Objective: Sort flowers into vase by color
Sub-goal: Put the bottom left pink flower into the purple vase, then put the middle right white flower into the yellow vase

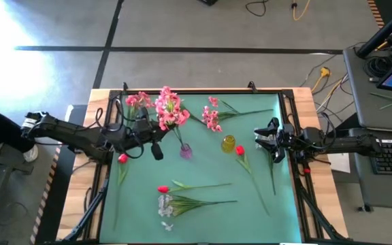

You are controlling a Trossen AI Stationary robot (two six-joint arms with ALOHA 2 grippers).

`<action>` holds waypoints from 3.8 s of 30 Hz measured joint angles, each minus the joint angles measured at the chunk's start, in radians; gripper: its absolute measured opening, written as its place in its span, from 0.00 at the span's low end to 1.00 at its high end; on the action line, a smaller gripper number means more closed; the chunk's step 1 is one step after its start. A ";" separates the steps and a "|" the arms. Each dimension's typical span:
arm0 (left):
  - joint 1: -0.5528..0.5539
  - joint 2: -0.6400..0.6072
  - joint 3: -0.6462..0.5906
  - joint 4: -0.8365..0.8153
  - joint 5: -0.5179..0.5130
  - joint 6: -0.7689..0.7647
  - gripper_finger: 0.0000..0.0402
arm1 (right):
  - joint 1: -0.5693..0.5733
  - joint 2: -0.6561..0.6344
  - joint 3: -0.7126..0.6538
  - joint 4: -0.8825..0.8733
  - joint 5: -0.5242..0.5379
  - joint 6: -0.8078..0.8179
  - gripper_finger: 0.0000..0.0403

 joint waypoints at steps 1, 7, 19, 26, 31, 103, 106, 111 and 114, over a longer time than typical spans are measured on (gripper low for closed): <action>0.000 0.004 -0.001 -0.002 0.000 -0.001 0.00 | 0.000 0.000 0.000 0.000 0.000 0.000 0.50; 0.000 0.061 -0.001 -0.002 0.000 -0.004 0.00 | 0.000 0.000 0.000 -0.002 0.000 -0.007 0.50; 0.000 0.150 0.000 0.019 0.000 -0.039 0.00 | 0.000 0.000 0.000 -0.005 0.000 -0.007 0.50; 0.000 0.191 0.000 0.019 -0.015 -0.080 0.00 | 0.000 0.000 0.000 -0.005 0.000 -0.006 0.50; 0.000 0.198 0.000 0.019 -0.028 -0.095 0.00 | 0.000 0.000 0.000 -0.005 0.000 -0.005 0.50; -0.008 0.041 0.006 -0.807 0.029 -0.654 0.48 | 0.004 0.490 0.444 -0.837 0.225 0.591 0.50; -0.008 0.041 0.006 -0.807 0.029 -0.654 0.48 | 0.005 0.546 0.485 -0.908 0.184 0.639 0.50; -0.008 0.042 0.006 -0.808 0.029 -0.654 0.48 | 0.005 0.621 0.532 -1.015 0.127 0.711 0.50; -0.008 0.042 0.006 -0.808 0.029 -0.654 0.48 | 0.005 0.653 0.546 -1.062 0.090 0.742 0.50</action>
